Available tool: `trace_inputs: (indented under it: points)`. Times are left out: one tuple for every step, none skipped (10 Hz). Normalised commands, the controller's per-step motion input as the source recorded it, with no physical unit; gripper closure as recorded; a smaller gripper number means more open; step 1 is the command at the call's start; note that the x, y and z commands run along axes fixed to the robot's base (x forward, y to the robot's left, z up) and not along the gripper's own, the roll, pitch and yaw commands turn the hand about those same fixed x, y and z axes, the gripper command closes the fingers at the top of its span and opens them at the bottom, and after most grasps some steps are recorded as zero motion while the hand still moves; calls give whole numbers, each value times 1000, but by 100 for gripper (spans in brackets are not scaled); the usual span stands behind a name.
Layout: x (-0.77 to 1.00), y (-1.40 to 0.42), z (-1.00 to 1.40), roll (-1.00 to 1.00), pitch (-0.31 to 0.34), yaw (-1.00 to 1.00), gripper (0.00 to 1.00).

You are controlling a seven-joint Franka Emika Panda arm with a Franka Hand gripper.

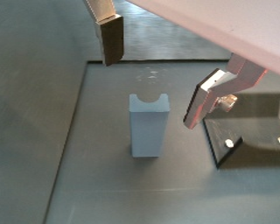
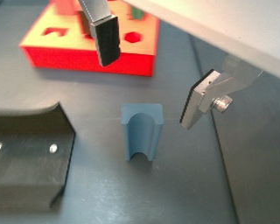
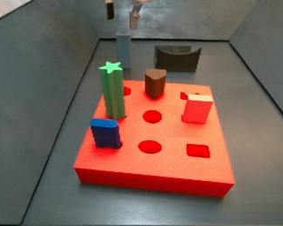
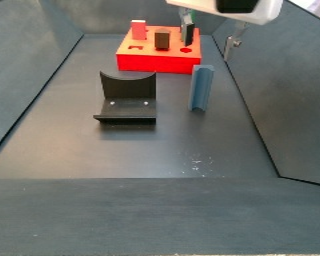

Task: Pick up the arch object. Move up. Place the arch object on the fixture. Regrasp the arch object. Rotate the arch object. Move to above the board. Insert the arch object.
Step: Rotate the arch object.

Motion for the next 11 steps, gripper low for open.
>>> trace_inputs:
  points:
    - [33, -5, -18, -42, 13, 1000, 0]
    - [33, -5, -18, -48, 15, 1000, 0]
    - [33, -5, -18, -52, 16, 1000, 0]
    - [33, -5, -18, -60, 19, 1000, 0]
    - [34, -5, -18, -65, 20, 1000, 0]
    - [34, -5, -18, -78, 24, 1000, 0]
    - [34, -5, -18, -91, 28, 1000, 0]
    - [34, -4, -17, -114, 37, 1000, 0]
    - [34, -3, -17, -122, 41, 941, 0]
    - [34, 1, -17, -105, 42, 596, 0]
    - [34, 2, -16, -99, 42, 371, 0]
